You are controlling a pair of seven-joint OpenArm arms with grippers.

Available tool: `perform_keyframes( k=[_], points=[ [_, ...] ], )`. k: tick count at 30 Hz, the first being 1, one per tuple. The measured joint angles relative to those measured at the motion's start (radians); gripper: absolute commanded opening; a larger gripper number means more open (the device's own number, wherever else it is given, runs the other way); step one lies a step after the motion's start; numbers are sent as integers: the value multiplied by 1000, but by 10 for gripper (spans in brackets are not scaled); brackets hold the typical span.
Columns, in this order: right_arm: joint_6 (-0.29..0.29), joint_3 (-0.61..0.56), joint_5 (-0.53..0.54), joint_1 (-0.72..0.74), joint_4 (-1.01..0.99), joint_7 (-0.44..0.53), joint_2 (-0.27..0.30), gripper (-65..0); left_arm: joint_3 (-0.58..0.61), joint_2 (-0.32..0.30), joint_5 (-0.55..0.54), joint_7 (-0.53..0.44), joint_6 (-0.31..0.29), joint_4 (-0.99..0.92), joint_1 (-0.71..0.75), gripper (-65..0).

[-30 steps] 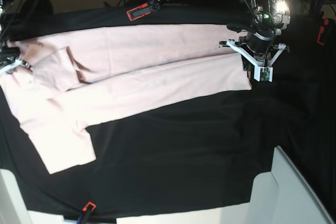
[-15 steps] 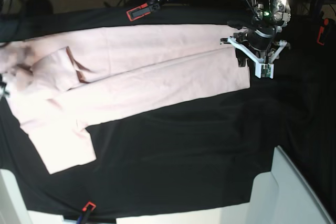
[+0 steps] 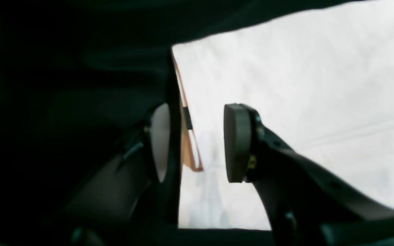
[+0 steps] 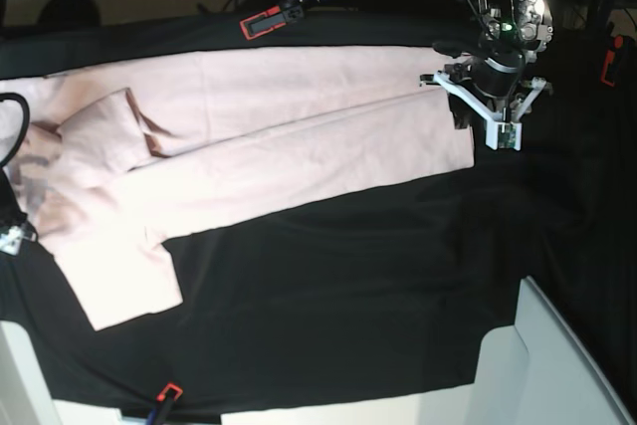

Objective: Fold the T-shirt properly

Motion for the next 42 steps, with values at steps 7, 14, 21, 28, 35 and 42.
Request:
perform_keyframes(
  k=[7, 14, 21, 28, 35, 42],
  points=[
    [2, -8, -9, 20, -156, 124, -62, -215, -82, -1, 0, 3, 13, 40, 5, -388],
    [18, -8, -6, 28, -154, 143, -66, -218, -144, 0, 0, 1, 11, 51, 10, -388],
    [59, -7, -6, 18, -154, 144, -74, -223, -142, -2, -1, 0, 5, 51, 8, -388],
    [52, -6, -2, -3, -153, 154, -73, -321, -142, -2, -1, 1, 5, 51, 10, -388],
    [43, -8, -3, -1, -147, 132, -82, -316, -142, -2, -1, 0, 5, 51, 10, -388],
    [41, -9, -107, -3, -92, 103, -98, -316, -142, 0, 0, 1, 5, 51, 10, -388]
  ],
)
